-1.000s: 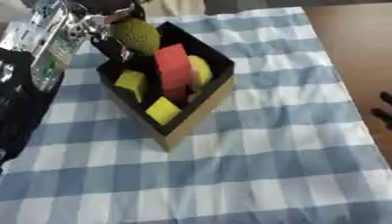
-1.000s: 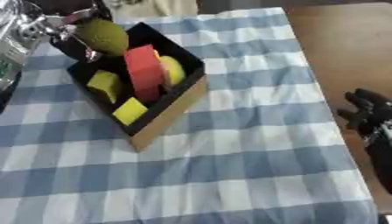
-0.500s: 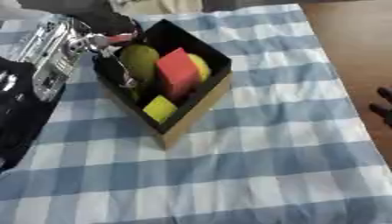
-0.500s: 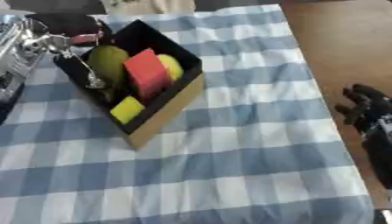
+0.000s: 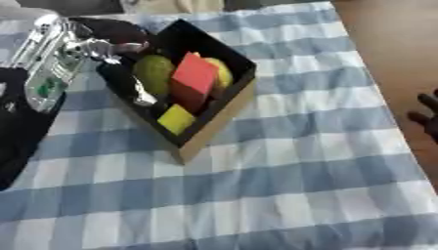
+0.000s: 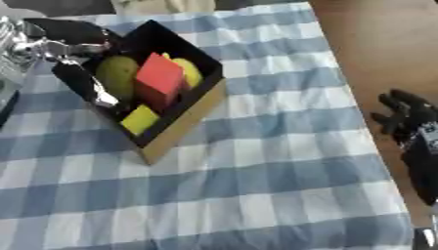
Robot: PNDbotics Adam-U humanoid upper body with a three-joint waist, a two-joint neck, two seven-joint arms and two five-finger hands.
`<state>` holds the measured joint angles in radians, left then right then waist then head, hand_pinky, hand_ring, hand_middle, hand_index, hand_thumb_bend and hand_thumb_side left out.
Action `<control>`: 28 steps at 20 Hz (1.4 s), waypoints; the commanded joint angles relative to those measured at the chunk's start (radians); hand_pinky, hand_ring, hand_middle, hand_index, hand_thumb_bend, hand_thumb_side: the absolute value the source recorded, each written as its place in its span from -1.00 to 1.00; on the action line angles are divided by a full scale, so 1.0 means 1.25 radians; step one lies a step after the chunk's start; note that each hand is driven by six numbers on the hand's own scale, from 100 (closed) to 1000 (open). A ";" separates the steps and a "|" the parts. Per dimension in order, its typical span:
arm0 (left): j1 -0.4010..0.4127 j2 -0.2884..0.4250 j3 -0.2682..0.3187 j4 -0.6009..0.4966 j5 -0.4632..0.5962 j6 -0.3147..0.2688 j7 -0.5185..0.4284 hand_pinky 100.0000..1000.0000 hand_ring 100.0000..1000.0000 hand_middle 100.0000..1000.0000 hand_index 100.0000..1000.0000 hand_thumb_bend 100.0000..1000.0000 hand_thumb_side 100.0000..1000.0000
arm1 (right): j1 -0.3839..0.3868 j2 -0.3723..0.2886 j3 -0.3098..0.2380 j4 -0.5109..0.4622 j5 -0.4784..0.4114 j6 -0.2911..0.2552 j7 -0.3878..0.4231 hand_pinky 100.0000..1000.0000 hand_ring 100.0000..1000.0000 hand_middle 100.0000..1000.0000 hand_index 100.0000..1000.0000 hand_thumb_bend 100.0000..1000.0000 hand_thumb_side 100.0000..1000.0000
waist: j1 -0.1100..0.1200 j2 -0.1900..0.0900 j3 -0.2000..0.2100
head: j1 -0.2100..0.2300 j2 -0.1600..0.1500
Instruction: Pick up objects on the table and place them in the box.
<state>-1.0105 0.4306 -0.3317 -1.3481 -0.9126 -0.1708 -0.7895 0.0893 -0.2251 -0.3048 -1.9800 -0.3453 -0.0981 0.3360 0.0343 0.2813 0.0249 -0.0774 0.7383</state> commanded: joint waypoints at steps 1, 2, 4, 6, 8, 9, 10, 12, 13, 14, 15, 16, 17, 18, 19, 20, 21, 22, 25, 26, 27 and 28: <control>-0.016 0.026 0.039 -0.055 -0.043 0.041 0.054 0.79 0.76 0.67 0.83 0.17 0.25 | 0.001 -0.017 -0.006 -0.016 -0.003 0.000 -0.001 0.80 1.00 -0.30 0.65 -1.00 0.22 | -0.002 -0.029 0.001 | 0.001 0.002; -0.016 0.025 0.047 -0.067 -0.050 0.056 0.076 0.78 0.76 0.67 0.83 0.14 0.21 | 0.001 -0.017 -0.006 -0.016 -0.003 0.001 -0.001 0.80 1.00 -0.30 0.65 -1.00 0.22 | -0.002 -0.030 0.001 | 0.001 0.001; -0.017 0.025 0.057 -0.086 -0.053 0.079 0.113 0.79 0.76 0.67 0.82 0.12 0.17 | 0.002 -0.017 -0.006 -0.016 -0.004 0.001 -0.001 0.80 1.00 -0.30 0.65 -1.00 0.22 | -0.003 -0.032 0.002 | 0.002 0.001; -0.020 0.027 0.062 -0.103 -0.050 0.090 0.137 0.78 0.76 0.67 0.82 0.09 0.16 | 0.002 -0.018 -0.005 -0.016 -0.006 0.001 -0.001 0.80 1.00 -0.30 0.65 -1.00 0.21 | -0.003 -0.034 0.003 | 0.002 0.001; -0.023 0.030 0.068 -0.122 -0.045 0.097 0.152 0.78 0.76 0.66 0.82 0.05 0.16 | 0.003 -0.020 -0.006 -0.016 -0.008 0.000 -0.001 0.80 1.00 -0.30 0.65 -1.00 0.20 | -0.004 -0.036 0.004 | 0.001 0.002; -0.023 0.032 0.073 -0.132 -0.042 0.102 0.158 0.78 0.75 0.66 0.81 0.01 0.18 | 0.003 -0.021 -0.006 -0.016 -0.010 -0.002 -0.001 0.80 1.00 -0.30 0.65 -1.00 0.20 | -0.004 -0.037 0.004 | 0.001 0.003; -0.023 0.033 0.082 -0.147 -0.038 0.111 0.169 0.77 0.74 0.65 0.81 -0.10 0.20 | 0.004 -0.022 -0.006 -0.016 -0.011 -0.003 -0.002 0.80 1.00 -0.30 0.65 -1.00 0.19 | -0.004 -0.038 0.005 | -0.001 0.005; -0.018 0.036 0.108 -0.190 -0.025 0.141 0.205 0.77 0.73 0.64 0.81 -0.29 0.23 | 0.005 -0.026 -0.007 -0.016 -0.016 -0.009 -0.002 0.80 1.00 -0.30 0.65 -1.00 0.16 | -0.006 -0.039 0.006 | -0.007 0.009; -0.011 0.038 0.120 -0.218 -0.009 0.160 0.233 0.77 0.73 0.64 0.82 -0.37 0.25 | 0.004 -0.028 -0.008 -0.016 -0.019 -0.013 -0.003 0.80 1.00 -0.29 0.65 -1.00 0.15 | -0.007 -0.040 0.007 | -0.011 0.011; 0.001 0.042 0.136 -0.254 0.022 0.181 0.279 0.77 0.72 0.63 0.81 -0.42 0.24 | 0.003 -0.033 -0.008 -0.016 -0.025 -0.020 -0.004 0.80 1.00 -0.29 0.65 -1.00 0.14 | -0.008 -0.041 0.008 | -0.016 0.014; 0.017 0.049 0.150 -0.292 0.060 0.203 0.332 0.77 0.71 0.62 0.81 -0.46 0.23 | 0.002 -0.039 -0.009 -0.016 -0.031 -0.028 -0.006 0.80 1.00 -0.29 0.65 -1.00 0.13 | -0.008 -0.041 0.008 | -0.019 0.015; 0.037 0.055 0.163 -0.331 0.101 0.223 0.392 0.76 0.70 0.60 0.80 -0.49 0.20 | 0.001 -0.046 -0.010 -0.016 -0.039 -0.037 -0.008 0.80 1.00 -0.29 0.65 -1.00 0.13 | -0.010 -0.042 0.009 | -0.023 0.015; 0.059 0.062 0.172 -0.368 0.142 0.240 0.453 0.76 0.69 0.60 0.80 -0.50 0.17 | 0.000 -0.052 -0.011 -0.016 -0.046 -0.045 -0.010 0.80 1.00 -0.28 0.65 -1.00 0.12 | -0.010 -0.042 0.010 | -0.025 0.015; 0.080 0.067 0.179 -0.400 0.178 0.253 0.506 0.75 0.68 0.58 0.79 -0.53 0.19 | -0.001 -0.057 -0.012 -0.016 -0.053 -0.052 -0.011 0.79 1.00 -0.28 0.65 -1.00 0.11 | -0.012 -0.043 0.011 | -0.027 0.014; 0.109 0.070 0.187 -0.438 0.214 0.259 0.563 0.75 0.67 0.58 0.79 -0.54 0.19 | -0.002 -0.063 -0.013 -0.016 -0.061 -0.062 -0.013 0.79 1.00 -0.28 0.65 -1.00 0.11 | -0.013 -0.043 0.013 | -0.027 0.012; 0.141 0.071 0.196 -0.474 0.248 0.262 0.619 0.75 0.66 0.56 0.79 -0.56 0.19 | -0.004 -0.070 -0.013 -0.016 -0.069 -0.072 -0.015 0.79 1.00 -0.28 0.64 -1.00 0.10 | -0.015 -0.043 0.015 | -0.025 0.008; 0.170 0.070 0.204 -0.498 0.278 0.260 0.670 0.74 0.66 0.56 0.80 -0.86 0.40 | -0.005 -0.075 -0.013 -0.016 -0.076 -0.081 -0.016 0.79 1.00 -0.27 0.64 -1.00 0.17 | -0.017 -0.043 0.017 | -0.023 0.005; 0.195 0.065 0.214 -0.510 0.305 0.252 0.719 0.74 0.65 0.55 0.80 -0.58 0.20 | -0.006 -0.081 -0.014 -0.016 -0.084 -0.091 -0.017 0.79 1.00 -0.27 0.64 -1.00 0.09 | -0.019 -0.044 0.020 | -0.019 0.003; 0.262 0.043 0.243 -0.520 0.364 0.208 0.838 0.73 0.64 0.54 0.81 -0.59 0.25 | -0.011 -0.096 -0.014 -0.016 -0.106 -0.117 -0.020 0.79 1.00 -0.26 0.64 -1.00 0.07 | -0.026 -0.044 0.028 | -0.012 0.000; 0.282 0.036 0.251 -0.521 0.379 0.192 0.867 0.73 0.63 0.53 0.81 -0.59 0.26 | -0.013 -0.101 -0.015 -0.016 -0.113 -0.126 -0.021 0.78 1.00 -0.25 0.64 -1.00 0.06 | -0.029 -0.045 0.031 | -0.011 -0.001; 0.302 0.029 0.258 -0.521 0.393 0.174 0.895 0.73 0.63 0.53 0.81 -0.58 0.27 | -0.014 -0.106 -0.015 -0.016 -0.121 -0.136 -0.021 0.78 1.00 -0.25 0.64 -1.00 0.06 | -0.031 -0.045 0.033 | -0.010 -0.002; 0.322 0.024 0.264 -0.521 0.404 0.158 0.917 0.72 0.63 0.53 0.82 -0.59 0.30 | -0.016 -0.110 -0.016 -0.016 -0.126 -0.146 -0.021 0.78 1.00 -0.24 0.64 -1.00 0.05 | -0.033 -0.045 0.035 | -0.010 -0.004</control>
<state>-0.6010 0.4543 -0.0237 -1.9803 -0.4310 0.0476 0.3115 0.0753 -0.3290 -0.3142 -1.9800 -0.4859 -0.2638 0.3101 0.0072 0.2540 0.0692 -0.0932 0.7449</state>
